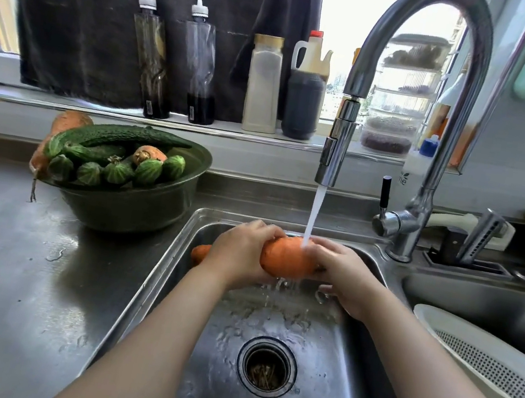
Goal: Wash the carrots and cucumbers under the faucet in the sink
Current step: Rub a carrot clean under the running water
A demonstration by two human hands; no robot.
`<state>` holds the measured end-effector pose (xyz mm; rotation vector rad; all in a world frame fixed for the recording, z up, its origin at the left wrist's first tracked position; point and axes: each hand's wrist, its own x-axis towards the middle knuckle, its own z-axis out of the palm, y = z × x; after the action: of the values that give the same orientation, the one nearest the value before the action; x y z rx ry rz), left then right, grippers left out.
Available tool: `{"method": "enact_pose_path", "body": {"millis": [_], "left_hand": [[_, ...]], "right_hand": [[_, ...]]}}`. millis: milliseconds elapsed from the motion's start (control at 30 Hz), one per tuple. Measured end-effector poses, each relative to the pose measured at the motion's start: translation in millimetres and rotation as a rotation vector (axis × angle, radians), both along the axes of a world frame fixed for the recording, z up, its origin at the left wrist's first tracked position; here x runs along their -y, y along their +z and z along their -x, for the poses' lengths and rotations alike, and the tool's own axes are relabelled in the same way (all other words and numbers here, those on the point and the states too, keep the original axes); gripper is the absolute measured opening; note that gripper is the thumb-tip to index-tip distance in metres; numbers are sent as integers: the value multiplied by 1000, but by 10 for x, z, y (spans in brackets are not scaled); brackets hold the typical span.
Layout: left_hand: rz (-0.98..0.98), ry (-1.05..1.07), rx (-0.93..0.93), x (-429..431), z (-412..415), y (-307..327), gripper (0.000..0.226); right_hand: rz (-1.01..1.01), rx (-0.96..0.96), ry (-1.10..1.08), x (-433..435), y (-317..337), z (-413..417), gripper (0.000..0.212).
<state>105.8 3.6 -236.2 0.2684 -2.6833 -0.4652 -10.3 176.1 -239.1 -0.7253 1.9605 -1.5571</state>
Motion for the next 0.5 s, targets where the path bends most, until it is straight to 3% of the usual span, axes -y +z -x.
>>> {"method": "enact_pose_path", "body": {"millis": [67, 233, 367, 500], "left_hand": [[25, 1, -8, -13, -16, 25, 74], [22, 10, -2, 22, -75, 52, 74], [38, -8, 24, 36, -71, 30, 74], [37, -8, 16, 56, -56, 3, 73]], "right_hand": [[26, -74, -16, 20, -9, 1, 28], [38, 14, 55, -27, -2, 38, 39], [37, -37, 34, 27, -61, -6, 32], [24, -24, 10, 40, -71, 28, 41]]}}
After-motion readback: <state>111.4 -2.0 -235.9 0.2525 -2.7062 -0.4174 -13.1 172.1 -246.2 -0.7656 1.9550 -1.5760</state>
